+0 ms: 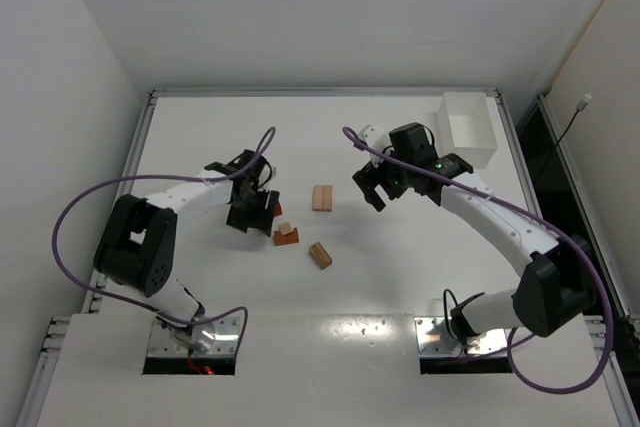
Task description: Build the wood block tower
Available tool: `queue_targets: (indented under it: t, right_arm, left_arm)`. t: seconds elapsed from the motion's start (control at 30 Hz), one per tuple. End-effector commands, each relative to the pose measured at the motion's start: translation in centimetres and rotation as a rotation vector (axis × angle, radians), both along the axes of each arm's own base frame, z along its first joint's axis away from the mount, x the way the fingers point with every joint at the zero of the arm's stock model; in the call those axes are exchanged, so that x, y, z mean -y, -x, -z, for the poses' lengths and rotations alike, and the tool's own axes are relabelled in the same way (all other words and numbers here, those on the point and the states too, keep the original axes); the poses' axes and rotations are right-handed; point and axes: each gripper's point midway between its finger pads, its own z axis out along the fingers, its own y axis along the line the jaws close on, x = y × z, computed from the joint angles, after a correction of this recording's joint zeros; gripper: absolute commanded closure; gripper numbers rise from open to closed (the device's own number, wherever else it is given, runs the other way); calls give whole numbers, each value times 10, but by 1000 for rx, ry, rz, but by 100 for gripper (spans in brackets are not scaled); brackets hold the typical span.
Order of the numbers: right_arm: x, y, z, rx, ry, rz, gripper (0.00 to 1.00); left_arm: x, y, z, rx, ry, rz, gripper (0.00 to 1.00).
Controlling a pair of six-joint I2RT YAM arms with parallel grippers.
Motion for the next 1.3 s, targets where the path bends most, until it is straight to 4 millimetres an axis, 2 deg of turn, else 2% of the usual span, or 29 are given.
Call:
queue_targets:
  t: [0.0, 0.23, 0.4, 0.67, 0.83, 1.07, 1.27]
  right_arm:
    - [4, 3, -13, 47, -19, 1, 17]
    - [6, 6, -5, 31, -10, 1, 17]
    - [5, 5, -7, 39, -14, 1, 17]
    - [3, 1, -9, 47, -19, 1, 17]
    - [4, 0, -9, 50, -12, 7, 17]
    - [5, 2, -2, 34, -4, 7, 17]
    - [4, 0, -2, 34, -4, 7, 17]
  left_arm:
    - [2, -17, -8, 18, 4, 0, 41]
    - [3, -29, -7, 27, -14, 29, 44]
    - [4, -30, 0, 7, -21, 30, 44]
    - [4, -37, 12, -11, -42, 45, 55]
    - [4, -42, 17, -12, -55, 52, 58]
    - [0, -56, 9, 37, -89, 49, 58]
    - [8, -60, -1, 55, -104, 60, 61]
